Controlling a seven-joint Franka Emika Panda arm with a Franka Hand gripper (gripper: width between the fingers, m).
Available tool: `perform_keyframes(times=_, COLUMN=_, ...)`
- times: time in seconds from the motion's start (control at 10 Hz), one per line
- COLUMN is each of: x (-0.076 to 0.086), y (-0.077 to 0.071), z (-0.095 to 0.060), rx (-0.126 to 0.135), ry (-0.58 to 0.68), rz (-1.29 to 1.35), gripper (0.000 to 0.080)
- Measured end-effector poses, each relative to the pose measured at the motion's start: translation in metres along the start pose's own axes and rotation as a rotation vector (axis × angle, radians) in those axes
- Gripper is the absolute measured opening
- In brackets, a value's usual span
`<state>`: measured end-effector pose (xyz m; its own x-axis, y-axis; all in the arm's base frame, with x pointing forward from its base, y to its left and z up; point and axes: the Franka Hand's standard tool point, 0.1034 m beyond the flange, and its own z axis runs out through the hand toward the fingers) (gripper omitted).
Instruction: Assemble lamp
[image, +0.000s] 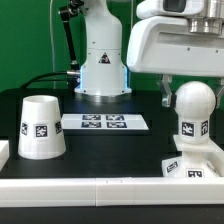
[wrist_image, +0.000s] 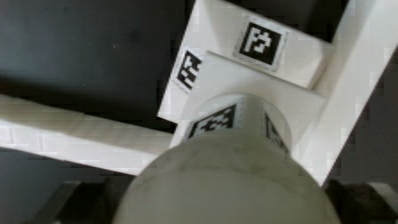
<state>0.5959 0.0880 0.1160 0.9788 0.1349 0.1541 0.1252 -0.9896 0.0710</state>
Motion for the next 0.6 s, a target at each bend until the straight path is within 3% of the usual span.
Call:
perform_keyframes(times=0.4, x=0.0005, y=0.0019, z=-0.0005, rx=-0.001, ry=0.001, rz=0.232, gripper=0.0577)
perform_keyframes(times=0.6, x=0.0001, y=-0.001, z=-0.0015, rx=0.006, ry=-0.001, rz=0.498, gripper=0.0577)
